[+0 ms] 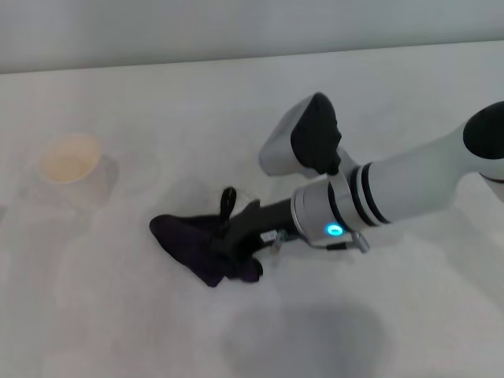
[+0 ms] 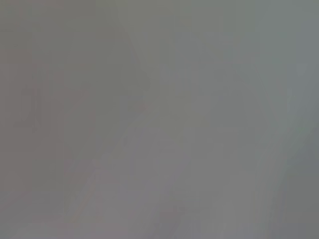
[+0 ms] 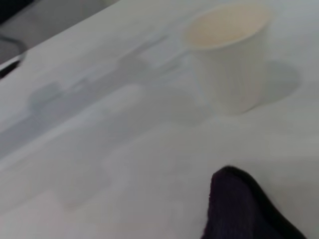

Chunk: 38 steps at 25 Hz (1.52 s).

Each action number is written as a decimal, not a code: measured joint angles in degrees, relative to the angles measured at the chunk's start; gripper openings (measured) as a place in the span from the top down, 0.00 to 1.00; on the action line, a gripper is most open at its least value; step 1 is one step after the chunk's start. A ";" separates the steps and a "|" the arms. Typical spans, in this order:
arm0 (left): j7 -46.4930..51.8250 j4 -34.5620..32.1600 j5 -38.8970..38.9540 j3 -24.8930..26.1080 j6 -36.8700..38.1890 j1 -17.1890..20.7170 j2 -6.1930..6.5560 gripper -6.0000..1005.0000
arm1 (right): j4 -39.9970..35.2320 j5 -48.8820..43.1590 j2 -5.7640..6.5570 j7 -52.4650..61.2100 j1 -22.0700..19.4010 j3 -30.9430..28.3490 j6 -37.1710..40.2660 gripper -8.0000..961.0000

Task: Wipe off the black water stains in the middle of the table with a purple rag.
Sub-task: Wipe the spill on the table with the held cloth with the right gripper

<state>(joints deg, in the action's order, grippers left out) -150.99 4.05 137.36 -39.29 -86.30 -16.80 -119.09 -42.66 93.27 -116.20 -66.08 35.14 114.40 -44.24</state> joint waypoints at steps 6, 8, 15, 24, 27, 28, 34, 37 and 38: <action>0.00 -0.01 0.61 0.00 0.03 -0.08 0.00 0.14 | 3.96 -0.57 0.56 -0.29 1.56 -3.91 3.21 0.90; 0.00 -0.01 0.69 0.00 0.06 -0.08 0.00 0.14 | 5.60 -0.93 0.89 -1.31 1.48 -7.40 2.15 0.90; 0.00 -0.01 0.72 0.00 0.09 0.05 0.00 0.14 | 7.02 -5.62 2.16 -5.02 -1.45 -21.60 -4.78 0.90; 0.00 -0.01 0.72 0.00 0.09 -0.04 0.00 0.14 | 6.34 -11.71 0.75 -5.17 -4.39 -26.06 -15.87 0.90; 0.00 -0.01 0.80 0.00 0.13 -0.12 0.00 0.14 | 6.29 -10.51 0.43 -5.18 -4.78 -23.37 -17.44 0.90; 0.00 -0.01 0.82 0.00 0.24 -0.12 0.00 0.14 | 6.25 -9.55 0.29 -5.19 -4.89 -22.14 -17.62 0.90; 0.00 -0.26 0.86 0.00 1.24 -0.32 0.00 0.14 | 6.02 -1.96 0.06 -5.30 -2.79 -10.63 -11.28 0.90; 0.00 -0.66 0.88 0.00 1.49 -0.47 0.00 0.14 | 5.76 1.65 0.02 -5.34 -0.79 -5.09 -5.87 0.90; 0.05 -0.71 0.90 0.00 1.53 -0.57 0.00 0.14 | 5.67 2.49 0.00 -5.34 -0.21 -3.70 -4.10 0.90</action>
<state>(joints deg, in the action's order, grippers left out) -150.94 3.34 138.25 -39.28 -84.77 -17.37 -119.09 -36.99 95.76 -116.19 -71.42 34.93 110.71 -48.34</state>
